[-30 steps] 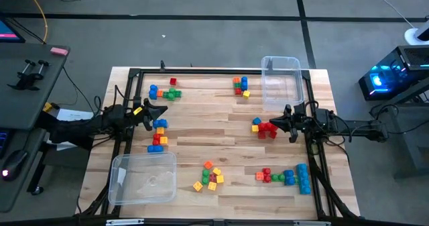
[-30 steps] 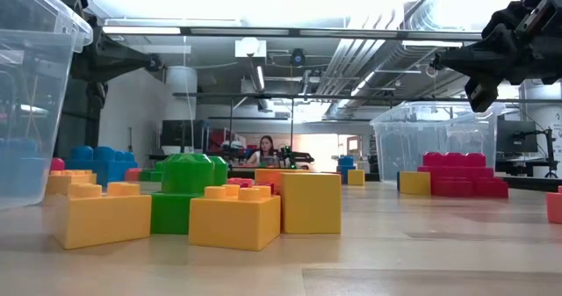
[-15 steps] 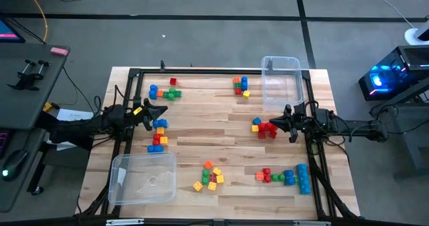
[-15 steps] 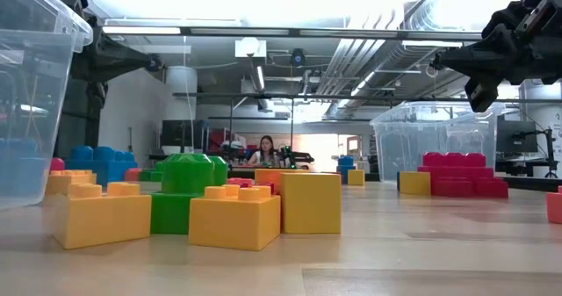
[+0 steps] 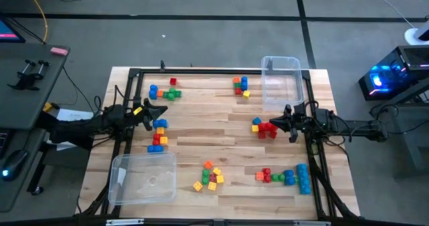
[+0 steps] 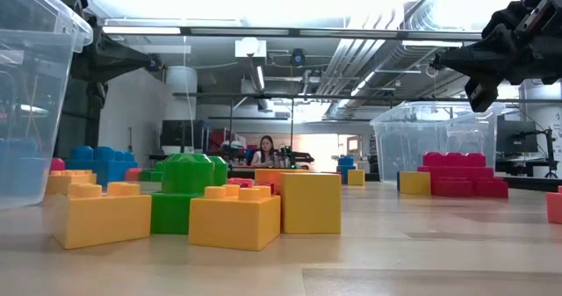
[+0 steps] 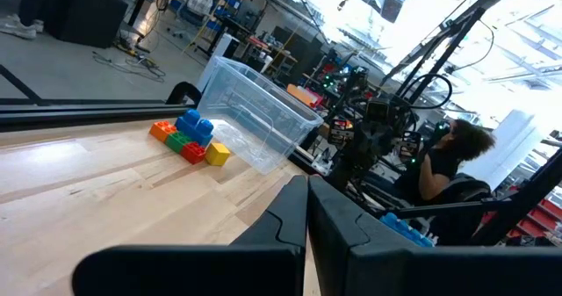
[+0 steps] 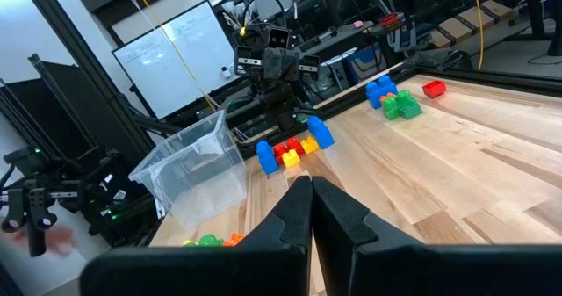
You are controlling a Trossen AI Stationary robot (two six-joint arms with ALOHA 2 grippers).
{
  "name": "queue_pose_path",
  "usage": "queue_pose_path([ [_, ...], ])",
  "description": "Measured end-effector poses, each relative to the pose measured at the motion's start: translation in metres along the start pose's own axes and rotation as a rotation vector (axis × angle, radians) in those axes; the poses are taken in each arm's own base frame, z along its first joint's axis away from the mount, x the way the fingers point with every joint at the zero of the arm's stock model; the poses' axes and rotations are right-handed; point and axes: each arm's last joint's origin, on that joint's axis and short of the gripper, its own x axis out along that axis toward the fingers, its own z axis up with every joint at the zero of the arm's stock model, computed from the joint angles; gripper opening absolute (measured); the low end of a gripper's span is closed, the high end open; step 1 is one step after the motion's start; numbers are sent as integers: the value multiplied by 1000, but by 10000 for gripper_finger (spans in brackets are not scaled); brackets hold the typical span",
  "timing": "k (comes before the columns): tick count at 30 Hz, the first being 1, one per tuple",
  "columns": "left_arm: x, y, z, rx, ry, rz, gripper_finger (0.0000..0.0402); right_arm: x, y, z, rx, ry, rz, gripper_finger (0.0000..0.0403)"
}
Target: Sort blocks by size
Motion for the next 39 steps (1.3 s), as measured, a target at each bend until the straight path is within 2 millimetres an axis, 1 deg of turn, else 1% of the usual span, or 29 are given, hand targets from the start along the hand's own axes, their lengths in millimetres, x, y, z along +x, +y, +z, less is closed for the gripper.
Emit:
queue_pose_path([
  [4,0,0,0,-1,-4,-2,0,0,0,0,0,0,0,5],
  [6,0,-3,6,-16,-62,-26,0,0,0,0,0,0,0,5],
  [8,-1,-6,14,-41,-154,-40,0,0,0,0,0,0,0,5],
  [10,-2,-8,21,-139,-263,-9,1,0,0,0,0,-1,0,5],
  [12,-4,-9,32,-322,-409,6,1,0,0,0,0,0,0,5],
  [13,-5,-12,38,-376,-459,-30,1,0,0,0,0,0,0,5],
  [14,-5,-17,45,-372,-465,-89,1,0,0,0,0,0,0,5],
  [16,0,-32,62,-295,-400,-184,1,0,0,0,0,0,0,5],
  [18,13,-45,79,-201,-313,-121,1,0,0,0,0,0,0,5],
  [21,39,-62,109,56,-112,117,11,0,0,0,0,0,0,5],
  [24,66,-67,142,293,142,419,34,0,0,0,0,0,0,5],
  [26,82,-62,166,385,334,595,55,0,0,0,0,0,0,5],
  [27,89,-57,179,392,428,674,67,0,0,0,0,0,0,5],
  [28,96,-50,190,380,522,763,80,0,0,0,0,0,0,5],
  [30,107,-33,212,313,640,936,106,0,0,0,0,0,0,5],
  [32,114,-14,227,224,747,1101,130,0,0,0,0,0,0,5],
  [34,121,5,233,98,813,1234,149,0,0,0,0,0,0,5],
  [35,124,14,233,41,827,1284,158,0,0,0,0,0,0,5],
  [37,128,29,227,-32,867,1351,171,0,0,0,0,0,0,5],
  [39,136,43,215,-65,898,1387,178,0,0,0,0,0,0,5],
])
